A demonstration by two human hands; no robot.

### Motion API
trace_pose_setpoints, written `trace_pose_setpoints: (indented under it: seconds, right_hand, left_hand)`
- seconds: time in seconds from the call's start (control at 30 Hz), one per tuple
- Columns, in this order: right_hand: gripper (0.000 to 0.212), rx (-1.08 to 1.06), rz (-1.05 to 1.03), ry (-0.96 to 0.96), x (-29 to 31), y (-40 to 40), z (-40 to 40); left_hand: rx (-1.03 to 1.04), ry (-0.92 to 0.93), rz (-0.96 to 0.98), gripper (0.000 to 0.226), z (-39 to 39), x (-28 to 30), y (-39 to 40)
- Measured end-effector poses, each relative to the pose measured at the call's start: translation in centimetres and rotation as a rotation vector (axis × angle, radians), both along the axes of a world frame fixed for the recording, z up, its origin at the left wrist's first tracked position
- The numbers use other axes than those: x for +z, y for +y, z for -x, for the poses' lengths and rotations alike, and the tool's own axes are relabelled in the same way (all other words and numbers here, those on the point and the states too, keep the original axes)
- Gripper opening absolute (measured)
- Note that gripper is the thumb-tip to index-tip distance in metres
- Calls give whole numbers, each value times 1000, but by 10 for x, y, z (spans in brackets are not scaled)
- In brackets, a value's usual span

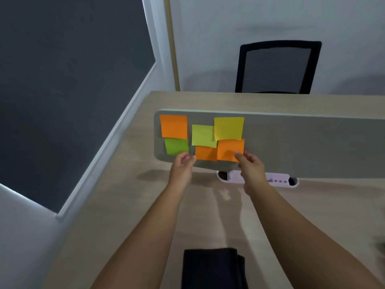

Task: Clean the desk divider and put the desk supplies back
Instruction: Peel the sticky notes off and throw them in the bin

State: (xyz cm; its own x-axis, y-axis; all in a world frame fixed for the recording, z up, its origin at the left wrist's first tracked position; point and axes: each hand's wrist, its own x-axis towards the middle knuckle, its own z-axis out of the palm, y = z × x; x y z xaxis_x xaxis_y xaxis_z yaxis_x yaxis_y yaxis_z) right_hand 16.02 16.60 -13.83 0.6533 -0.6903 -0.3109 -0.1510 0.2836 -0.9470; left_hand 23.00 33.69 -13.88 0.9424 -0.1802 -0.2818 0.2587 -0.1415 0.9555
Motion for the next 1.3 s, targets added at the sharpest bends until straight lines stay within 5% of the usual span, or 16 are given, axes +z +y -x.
trace_pose_setpoints:
  seconds: [0.23, 0.4, 0.63, 0.77, 0.93, 1.3]
  right_hand:
    - [6, 78, 127, -14, -16, 11, 34]
    - [5, 50, 199, -335, 31, 5, 9]
    - [21, -138, 23, -390, 44, 22, -18]
    - [34, -124, -106, -343, 17, 29, -11]
    - [10, -20, -208, -205, -16, 44, -7]
    - [13, -110, -294, -170, -29, 61, -43]
  left_hand:
    - [176, 32, 244, 29, -11, 13, -35]
    - [136, -145, 118, 28, -10, 3, -27]
    - [418, -301, 154, 15, -5, 21, 3]
    - [420, -333, 296, 21, -33, 46, 9]
    - [471, -221, 373, 19, -44, 48, 8]
    - [437, -176, 428, 32, -36, 28, 22]
